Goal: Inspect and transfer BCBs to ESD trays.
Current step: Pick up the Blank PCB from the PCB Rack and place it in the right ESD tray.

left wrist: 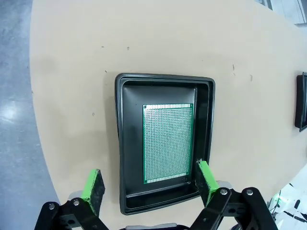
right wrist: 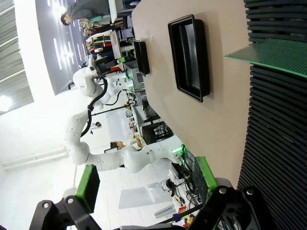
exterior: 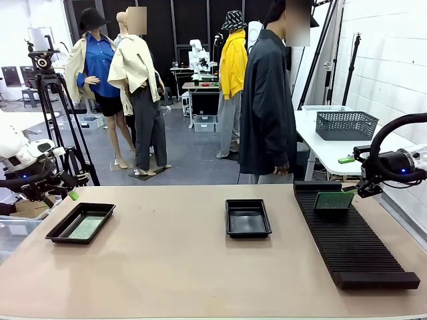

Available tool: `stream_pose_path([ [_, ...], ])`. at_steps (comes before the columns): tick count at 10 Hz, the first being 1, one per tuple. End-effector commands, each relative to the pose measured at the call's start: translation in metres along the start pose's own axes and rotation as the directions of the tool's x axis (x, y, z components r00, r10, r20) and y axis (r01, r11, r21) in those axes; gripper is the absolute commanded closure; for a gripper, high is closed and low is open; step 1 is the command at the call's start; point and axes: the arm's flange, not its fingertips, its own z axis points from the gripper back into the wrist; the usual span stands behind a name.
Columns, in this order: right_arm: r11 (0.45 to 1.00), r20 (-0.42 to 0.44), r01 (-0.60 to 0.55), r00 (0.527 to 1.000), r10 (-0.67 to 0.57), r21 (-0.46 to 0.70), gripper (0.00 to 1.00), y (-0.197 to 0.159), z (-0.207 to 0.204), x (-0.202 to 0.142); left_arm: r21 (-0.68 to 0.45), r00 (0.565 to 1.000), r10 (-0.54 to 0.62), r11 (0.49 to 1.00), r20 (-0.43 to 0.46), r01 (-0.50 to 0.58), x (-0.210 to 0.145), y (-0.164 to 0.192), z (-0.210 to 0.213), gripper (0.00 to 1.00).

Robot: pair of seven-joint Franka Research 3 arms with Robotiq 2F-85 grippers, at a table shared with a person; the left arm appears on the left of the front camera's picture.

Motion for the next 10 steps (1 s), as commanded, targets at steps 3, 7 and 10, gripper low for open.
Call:
stream_pose_path([
  [3,1.000,-0.007,-0.001,1.000,0.001,-0.003,0.00,0.001,-0.001,0.000,-0.001,1.000,-0.002,1.000,0.004,0.002,-0.001,0.000,0.003,0.00],
  [7,1.000,-0.007,-0.001,1.000,0.001,-0.003,0.00,0.001,-0.001,0.000,-0.199,1.000,-0.011,0.980,-0.015,0.008,-0.003,0.003,0.008,0.00],
  [10,1.000,-0.007,-0.001,1.000,0.001,-0.003,0.00,0.001,-0.001,0.000,-0.571,0.996,-0.048,0.821,-0.072,-0.002,-0.012,0.027,0.020,0.00],
])
